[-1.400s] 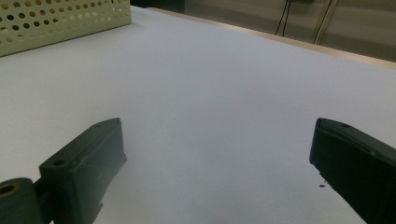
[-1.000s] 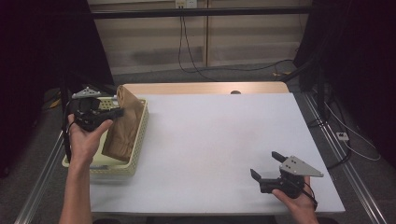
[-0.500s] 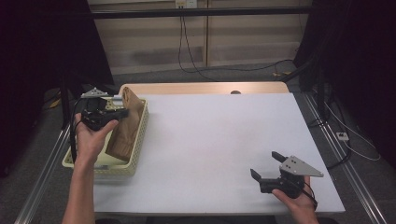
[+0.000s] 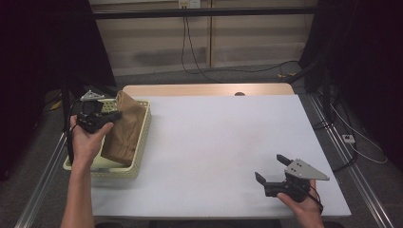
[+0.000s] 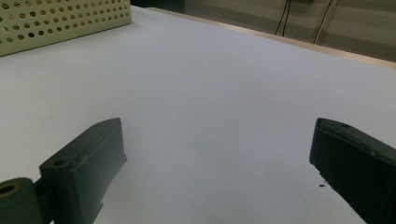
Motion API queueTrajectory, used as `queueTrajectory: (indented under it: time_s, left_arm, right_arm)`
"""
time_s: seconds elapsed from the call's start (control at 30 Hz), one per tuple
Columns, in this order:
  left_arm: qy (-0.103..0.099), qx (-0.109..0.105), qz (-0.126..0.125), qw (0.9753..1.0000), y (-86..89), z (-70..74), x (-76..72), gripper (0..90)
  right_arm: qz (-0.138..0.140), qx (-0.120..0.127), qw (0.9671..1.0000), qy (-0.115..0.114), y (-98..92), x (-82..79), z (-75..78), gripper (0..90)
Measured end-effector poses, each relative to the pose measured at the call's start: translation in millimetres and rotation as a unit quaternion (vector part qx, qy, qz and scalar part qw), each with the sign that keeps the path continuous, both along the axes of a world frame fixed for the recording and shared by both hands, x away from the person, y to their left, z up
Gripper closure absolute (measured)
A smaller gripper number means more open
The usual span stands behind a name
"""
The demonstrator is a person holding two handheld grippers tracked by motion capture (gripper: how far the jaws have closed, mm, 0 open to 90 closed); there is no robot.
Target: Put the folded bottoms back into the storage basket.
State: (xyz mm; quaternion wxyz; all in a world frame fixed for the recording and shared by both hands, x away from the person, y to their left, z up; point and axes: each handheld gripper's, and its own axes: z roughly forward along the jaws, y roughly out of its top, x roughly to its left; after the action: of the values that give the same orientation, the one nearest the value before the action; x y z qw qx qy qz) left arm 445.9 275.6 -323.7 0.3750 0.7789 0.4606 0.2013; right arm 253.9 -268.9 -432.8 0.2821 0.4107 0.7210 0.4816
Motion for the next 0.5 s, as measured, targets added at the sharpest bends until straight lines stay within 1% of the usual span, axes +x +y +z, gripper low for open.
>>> queueTrajectory:
  time_s: [0.23,0.3,0.37,0.5]
  left_arm:
    - [0.008,-0.001,0.008,0.9999,7.6,-5.2,3.4,86.0]
    - [0.009,-0.004,0.013,0.9999,10.1,-6.6,4.0,86.0]
    - [0.010,-0.007,0.013,0.9998,12.1,-7.4,4.3,86.0]
    - [0.014,-0.006,0.015,0.9998,13.8,-9.5,5.2,85.9]
  right_arm:
    - [0.000,-0.001,1.0000,0.000,0.0,-0.1,0.0,3.3]
    - [-0.001,-0.001,1.0000,0.000,-0.1,-0.2,0.0,3.3]
    - [0.000,-0.001,1.0000,0.000,-0.2,-0.2,0.0,3.3]
    - [0.000,-0.001,1.0000,0.000,0.0,-0.2,0.0,3.2]
